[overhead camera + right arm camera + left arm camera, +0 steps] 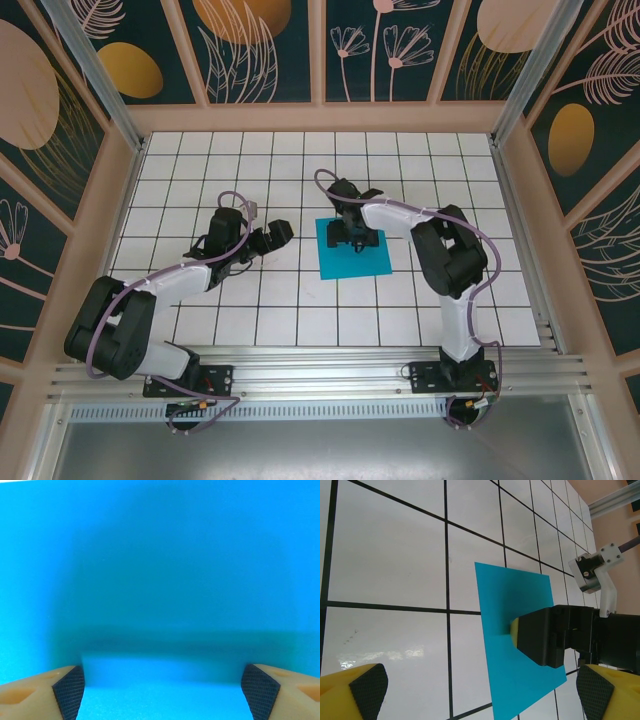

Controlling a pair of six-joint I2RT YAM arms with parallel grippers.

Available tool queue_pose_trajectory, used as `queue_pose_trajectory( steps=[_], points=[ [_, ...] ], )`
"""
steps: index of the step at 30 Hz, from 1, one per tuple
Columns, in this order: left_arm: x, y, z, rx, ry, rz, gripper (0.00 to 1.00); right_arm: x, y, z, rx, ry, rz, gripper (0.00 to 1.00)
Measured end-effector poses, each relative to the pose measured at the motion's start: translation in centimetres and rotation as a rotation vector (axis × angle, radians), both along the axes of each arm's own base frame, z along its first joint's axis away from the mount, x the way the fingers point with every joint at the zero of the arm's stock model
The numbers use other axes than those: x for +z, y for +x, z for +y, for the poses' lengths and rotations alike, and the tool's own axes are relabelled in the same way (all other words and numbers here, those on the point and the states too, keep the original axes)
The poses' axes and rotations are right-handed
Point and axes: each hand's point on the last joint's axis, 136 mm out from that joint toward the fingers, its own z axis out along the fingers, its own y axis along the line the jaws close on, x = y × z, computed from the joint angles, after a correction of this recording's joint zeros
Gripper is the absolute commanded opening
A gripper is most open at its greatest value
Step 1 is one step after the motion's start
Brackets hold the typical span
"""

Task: Fold a paper plane with a square sheet of paper (pick it up from the middle)
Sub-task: Move the square sheet of paper to the center of the table, then fold the square sheet of paper in half at the center of the table.

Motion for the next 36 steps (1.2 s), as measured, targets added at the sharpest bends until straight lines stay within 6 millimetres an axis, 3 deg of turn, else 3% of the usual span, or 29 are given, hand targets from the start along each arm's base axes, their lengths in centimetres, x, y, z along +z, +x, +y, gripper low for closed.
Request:
queue_pose_trajectory(
  steps=[6, 13, 19, 36],
  points=[
    [-0.1, -0.1, 0.0, 0.000, 0.002, 0.005, 0.99, 0.2, 0.1, 0.1, 0.006, -0.016, -0.001, 0.88],
    [-0.1, -0.1, 0.0, -0.004, 0.007, 0.002, 0.99, 0.6, 0.5, 0.2, 0.035, -0.047, 0.007, 0.97],
    [-0.4, -0.1, 0.0, -0.005, 0.010, 0.010, 0.99, 0.2, 0.3, 0.2, 0.039, -0.042, 0.014, 0.97],
    [-1.2, -0.2, 0.0, -0.011, 0.021, 0.025, 0.99, 0.0, 0.4, 0.4, 0.029, -0.016, -0.018, 0.82]
  ],
)
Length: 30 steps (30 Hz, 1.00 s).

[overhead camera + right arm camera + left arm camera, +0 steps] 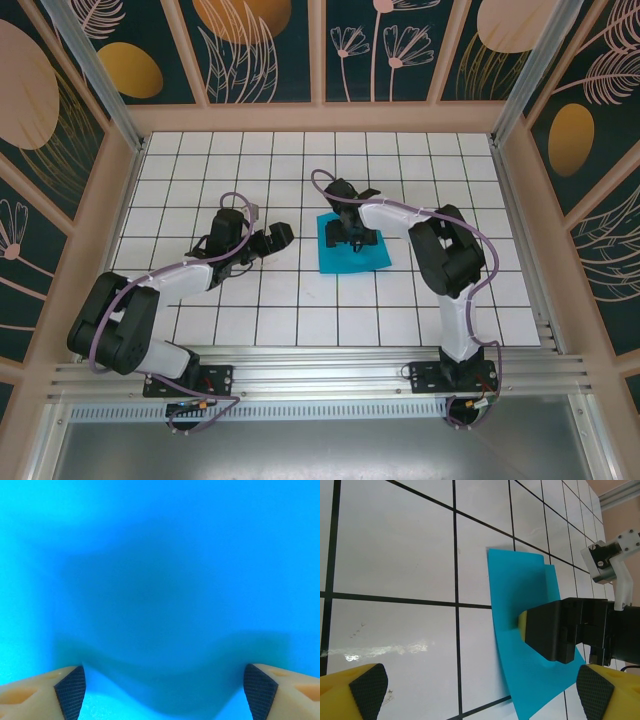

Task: Fold a paper plane with a square sheet of paper (pick it up from the middle)
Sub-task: Fold the square sheet of paper in half at the center of the table.

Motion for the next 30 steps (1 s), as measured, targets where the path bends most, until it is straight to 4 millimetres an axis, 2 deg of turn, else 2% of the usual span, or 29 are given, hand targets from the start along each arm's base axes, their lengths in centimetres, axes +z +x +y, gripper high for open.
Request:
queue_pose_trajectory(
  steps=[5, 10, 14, 30],
  points=[
    [-0.11, -0.08, 0.04, 0.000, 0.003, 0.005, 0.99, 0.08, 0.06, 0.05, 0.000, 0.001, -0.002, 0.77],
    [-0.36, -0.25, 0.12, 0.000, 0.008, 0.018, 0.99, 0.11, 0.11, 0.08, 0.000, 0.003, -0.003, 0.76],
    [-0.39, -0.29, 0.13, 0.000, 0.009, 0.020, 0.99, 0.13, 0.11, 0.10, -0.003, 0.004, -0.003, 0.82],
    [-0.38, -0.30, 0.14, -0.001, 0.011, 0.019, 0.99, 0.73, 0.07, 0.67, 0.004, 0.026, 0.010, 0.94]
  ],
)
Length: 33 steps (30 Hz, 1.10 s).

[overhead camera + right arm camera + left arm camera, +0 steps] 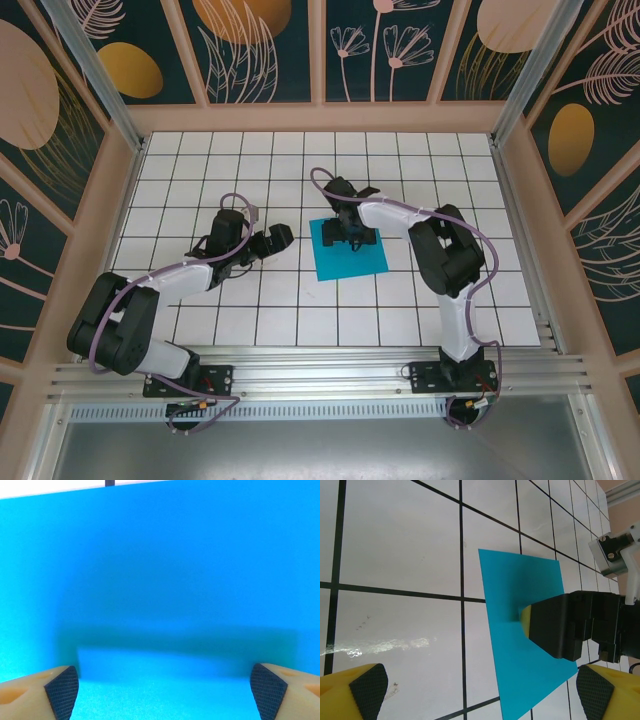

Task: Fold a paper plane with a square sheet of paper (pick it up from the middle)
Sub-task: Fold the square sheet of paper in half at the center of the table.

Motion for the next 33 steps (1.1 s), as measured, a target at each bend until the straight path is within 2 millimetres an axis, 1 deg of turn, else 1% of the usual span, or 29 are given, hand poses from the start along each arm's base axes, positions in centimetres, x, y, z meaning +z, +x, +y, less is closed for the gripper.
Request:
queue_pose_trajectory(
  steps=[6, 12, 14, 19, 22, 29, 33],
  points=[
    [0.0, 0.0, 0.0, -0.001, 0.001, -0.001, 0.99, 0.7, 0.2, 0.2, -0.015, 0.008, -0.002, 0.95],
    [0.0, 0.0, 0.0, -0.003, 0.003, -0.001, 0.99, -0.1, -1.7, 0.5, -0.018, 0.016, 0.040, 0.96],
    [-0.1, 0.0, 0.0, -0.003, 0.004, 0.001, 0.99, -0.4, -2.0, 0.4, -0.015, 0.007, 0.040, 0.96],
    [-0.2, -0.1, 0.0, -0.003, 0.007, 0.007, 0.99, -0.8, -1.9, 0.1, -0.018, -0.009, 0.025, 0.92],
    [-0.2, -0.1, 0.0, -0.003, 0.007, 0.007, 0.99, -0.7, -1.9, 0.1, -0.018, -0.014, 0.015, 0.90],
    [-0.3, -0.1, 0.0, -0.004, 0.009, 0.013, 0.99, -0.6, -1.9, 0.0, -0.018, -0.030, 0.005, 0.83],
    [-0.3, -0.2, 0.1, -0.003, 0.010, 0.013, 0.99, -0.5, -1.9, 0.0, -0.018, -0.030, 0.005, 0.81]
  ],
)
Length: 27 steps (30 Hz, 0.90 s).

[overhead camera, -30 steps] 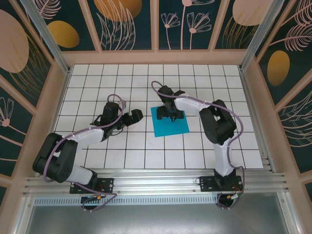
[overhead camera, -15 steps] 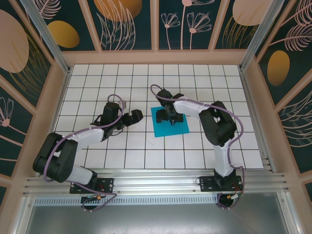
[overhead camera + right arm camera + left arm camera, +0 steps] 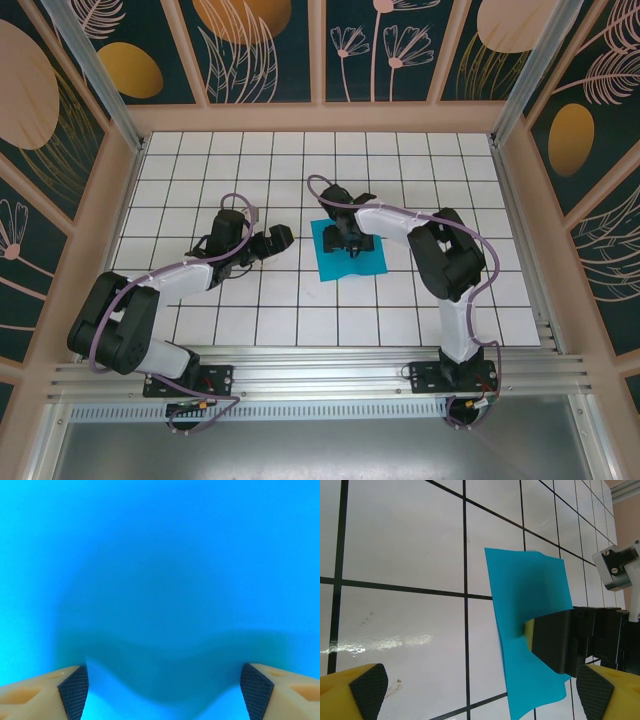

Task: Fold a paper plane with a square sheet of paper (pick it up from the middle)
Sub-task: Fold the square sheet of paper in half at the center of the table.

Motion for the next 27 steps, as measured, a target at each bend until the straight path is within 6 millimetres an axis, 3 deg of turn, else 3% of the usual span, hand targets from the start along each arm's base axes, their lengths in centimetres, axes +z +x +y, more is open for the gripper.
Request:
queue_pose_trajectory(
  steps=[2, 4, 8, 13, 19, 23, 27],
  points=[
    [0.0, 0.0, 0.0, 0.000, 0.000, 0.000, 0.99, 0.0, 0.0, 0.0, 0.000, 0.000, 0.000, 0.76],
    [0.0, 0.0, 0.0, 0.000, 0.000, 0.000, 0.99, 0.0, 0.0, 0.0, -0.006, 0.003, 0.000, 0.62],
    [0.0, 0.0, 0.0, 0.000, 0.000, 0.000, 0.99, 0.1, 0.0, 0.1, -0.007, 0.008, 0.000, 0.57],
    [0.0, 0.0, 0.0, 0.000, 0.000, 0.000, 0.99, 0.8, 0.0, 0.5, -0.020, 0.040, -0.002, 0.40],
    [0.0, 0.1, 0.1, 0.005, 0.002, -0.003, 0.99, 4.9, 0.1, 2.2, -0.021, 0.236, -0.051, 0.35],
    [0.4, 0.1, 0.2, 0.012, 0.005, -0.012, 0.99, 8.4, 0.1, 3.4, -0.036, 0.475, -0.088, 0.34],
    [1.0, 0.2, 0.3, 0.016, 0.001, -0.028, 0.99, 10.6, -0.2, 3.9, -0.066, 0.722, -0.095, 0.34]
  ],
)
